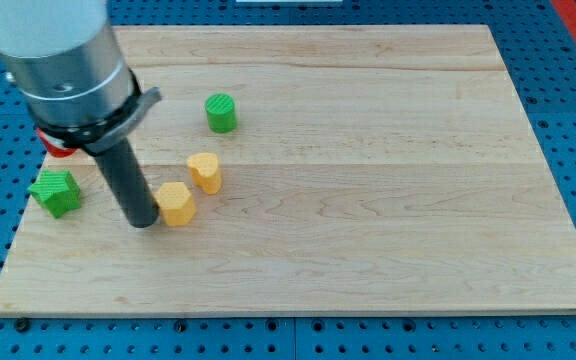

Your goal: Move the green star towards the bottom center

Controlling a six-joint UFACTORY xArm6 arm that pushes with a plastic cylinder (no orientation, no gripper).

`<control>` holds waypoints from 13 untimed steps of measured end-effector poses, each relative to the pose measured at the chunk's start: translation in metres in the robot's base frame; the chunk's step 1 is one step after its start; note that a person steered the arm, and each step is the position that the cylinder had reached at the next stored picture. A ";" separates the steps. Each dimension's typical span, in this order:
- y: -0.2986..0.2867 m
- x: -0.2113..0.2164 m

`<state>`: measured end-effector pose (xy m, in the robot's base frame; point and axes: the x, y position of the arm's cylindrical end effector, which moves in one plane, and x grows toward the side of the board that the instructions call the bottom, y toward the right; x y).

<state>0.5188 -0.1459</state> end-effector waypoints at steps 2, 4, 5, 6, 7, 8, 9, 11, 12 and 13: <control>0.045 0.000; 0.035 0.063; -0.048 0.077; -0.141 0.065; -0.158 0.039; -0.147 -0.012; -0.145 -0.025; -0.100 -0.046; -0.092 -0.065; -0.055 -0.065</control>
<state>0.4543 -0.2009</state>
